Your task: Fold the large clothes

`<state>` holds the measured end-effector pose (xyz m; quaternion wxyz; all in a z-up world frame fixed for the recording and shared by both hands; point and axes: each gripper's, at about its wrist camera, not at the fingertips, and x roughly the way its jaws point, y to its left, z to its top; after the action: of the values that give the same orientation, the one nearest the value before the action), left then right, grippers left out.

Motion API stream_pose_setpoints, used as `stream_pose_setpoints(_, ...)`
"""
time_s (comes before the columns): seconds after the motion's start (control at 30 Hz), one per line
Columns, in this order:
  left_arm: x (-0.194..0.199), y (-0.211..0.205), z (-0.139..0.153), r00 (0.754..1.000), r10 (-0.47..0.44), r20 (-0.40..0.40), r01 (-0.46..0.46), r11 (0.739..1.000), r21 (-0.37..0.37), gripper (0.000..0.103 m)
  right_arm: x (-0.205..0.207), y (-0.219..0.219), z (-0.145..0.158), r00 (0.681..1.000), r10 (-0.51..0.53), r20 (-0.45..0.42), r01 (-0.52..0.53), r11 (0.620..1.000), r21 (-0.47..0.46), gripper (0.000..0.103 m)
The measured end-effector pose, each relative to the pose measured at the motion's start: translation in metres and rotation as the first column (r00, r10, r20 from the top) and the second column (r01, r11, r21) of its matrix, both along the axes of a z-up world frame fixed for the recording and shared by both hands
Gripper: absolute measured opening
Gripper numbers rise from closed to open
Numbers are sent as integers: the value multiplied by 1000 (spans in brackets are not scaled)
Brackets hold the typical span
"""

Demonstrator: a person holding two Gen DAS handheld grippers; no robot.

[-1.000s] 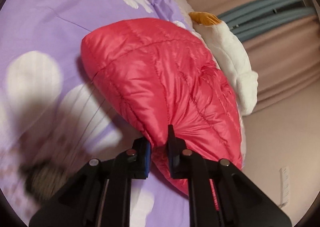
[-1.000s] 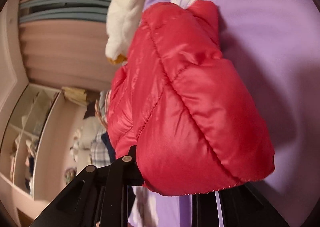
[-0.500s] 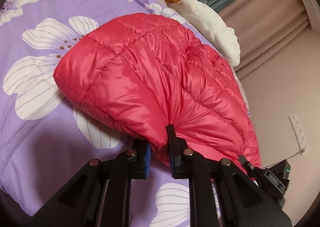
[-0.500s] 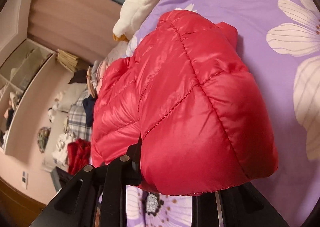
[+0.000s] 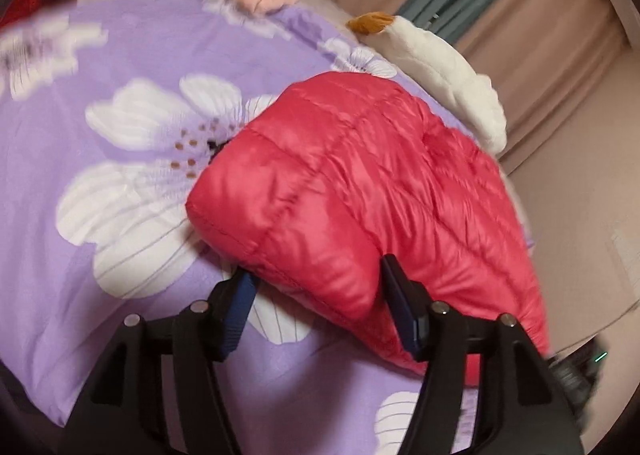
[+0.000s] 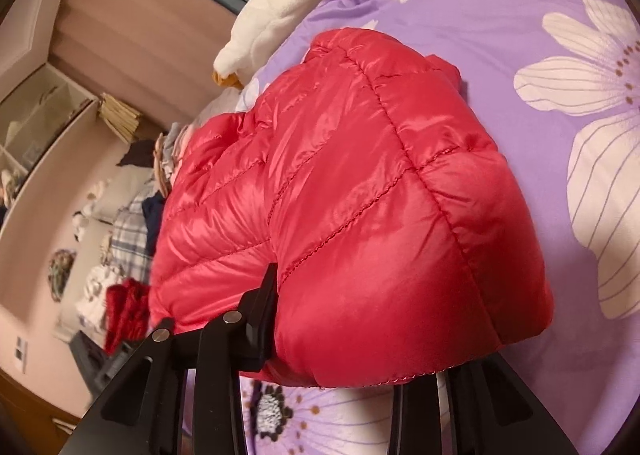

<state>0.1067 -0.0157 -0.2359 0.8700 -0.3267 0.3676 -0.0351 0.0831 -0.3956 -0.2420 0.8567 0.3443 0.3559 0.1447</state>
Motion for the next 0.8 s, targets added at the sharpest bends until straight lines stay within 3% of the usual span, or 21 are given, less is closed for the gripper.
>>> stream_pose_setpoints(0.03,6,11,-6,1000,10,-25,-12,997,-72,64,0,0,0,1000,0,-2,0,1000,-6,31)
stream_pose_setpoints(0.13,18,34,-13,998,54,-37,-60,982,-180,66,-2,0,-2,1000,4,4,-4,1000,-27,31)
stream_pose_setpoints(0.27,45,52,-21,996,41,-79,-62,953,-295,69,-1,4,2,1000,16,18,-13,991,-131,31)
stream_pose_setpoints(0.33,52,54,-18,997,38,-72,-57,959,-277,68,1,5,2,1000,13,8,-12,990,-142,31)
stream_pose_setpoints(0.43,64,41,-8,996,32,-79,-43,988,-150,62,0,0,7,997,-1,-72,-6,996,-94,32)
stream_pose_setpoints(0.5,64,34,0,996,36,-78,-42,996,-79,55,-6,2,23,994,21,-110,-36,989,-144,33)
stream_pose_setpoints(0.53,62,34,2,997,38,-71,-43,997,-70,54,-14,5,38,993,27,-114,-52,973,-225,33)
stream_pose_setpoints(0.63,57,37,-3,996,53,-71,-60,992,-112,50,-41,17,71,997,9,-72,-37,919,-391,33)
stream_pose_setpoints(0.73,55,42,-8,994,76,-81,-88,984,-154,49,-65,36,103,999,-16,42,36,837,-546,33)
stream_pose_setpoints(0.8,54,42,-9,993,84,-81,-96,982,-161,49,-72,46,122,994,-8,113,71,820,-568,33)
